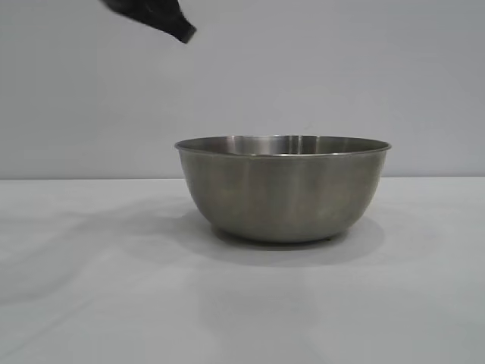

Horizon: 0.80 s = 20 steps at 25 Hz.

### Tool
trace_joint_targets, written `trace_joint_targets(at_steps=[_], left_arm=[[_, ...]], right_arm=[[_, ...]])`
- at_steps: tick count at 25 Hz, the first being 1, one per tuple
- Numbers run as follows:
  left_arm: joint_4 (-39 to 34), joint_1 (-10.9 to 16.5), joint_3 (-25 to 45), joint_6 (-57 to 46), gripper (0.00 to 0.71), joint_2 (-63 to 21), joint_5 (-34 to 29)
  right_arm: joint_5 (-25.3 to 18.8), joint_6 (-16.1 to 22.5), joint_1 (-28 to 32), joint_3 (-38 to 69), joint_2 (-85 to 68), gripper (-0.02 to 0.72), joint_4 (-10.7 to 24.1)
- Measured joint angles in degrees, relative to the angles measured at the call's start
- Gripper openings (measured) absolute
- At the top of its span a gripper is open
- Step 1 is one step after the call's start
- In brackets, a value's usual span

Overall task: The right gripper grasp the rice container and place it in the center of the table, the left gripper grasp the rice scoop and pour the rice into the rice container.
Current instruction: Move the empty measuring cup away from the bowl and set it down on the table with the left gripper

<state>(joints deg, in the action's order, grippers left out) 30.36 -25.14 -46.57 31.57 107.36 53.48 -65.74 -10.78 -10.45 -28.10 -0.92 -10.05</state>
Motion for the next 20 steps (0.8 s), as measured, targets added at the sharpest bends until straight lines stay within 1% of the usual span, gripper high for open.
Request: trace_joint_targets(at_steps=[1, 4, 6, 8, 10, 16, 20], left_arm=[[-3.3, 1.5, 2.1, -5.8, 0.0, 0.0, 0.0], [-13.0, 7.9, 7.0, -20.3, 0.0, 0.1, 0.9], [-19.2, 11.2, 9.0, -25.1, 0.0, 1.2, 2.6], [-23.7, 13.1, 10.2, -27.4, 0.0, 2.6, 3.9], [-25.5, 13.6, 10.9, -28.2, 0.0, 4.1, 5.7], [-26.9, 13.6, 11.5, -28.4, 0.0, 9.2, 10.5], [-26.9, 13.6, 11.5, -28.4, 0.0, 11.6, 11.3]], right_arm=[[0.0, 0.1, 0.0, 0.0, 0.0, 0.357, 0.0], [0.0, 0.2, 0.0, 0.0, 0.0, 0.357, 0.1], [0.0, 0.2, 0.0, 0.0, 0.0, 0.357, 0.1], [0.0, 0.3, 0.0, 0.0, 0.0, 0.357, 0.1], [0.0, 0.4, 0.0, 0.0, 0.0, 0.357, 0.1], [0.0, 0.6, 0.0, 0.0, 0.0, 0.357, 0.1], [0.0, 0.7, 0.0, 0.0, 0.0, 0.357, 0.1]])
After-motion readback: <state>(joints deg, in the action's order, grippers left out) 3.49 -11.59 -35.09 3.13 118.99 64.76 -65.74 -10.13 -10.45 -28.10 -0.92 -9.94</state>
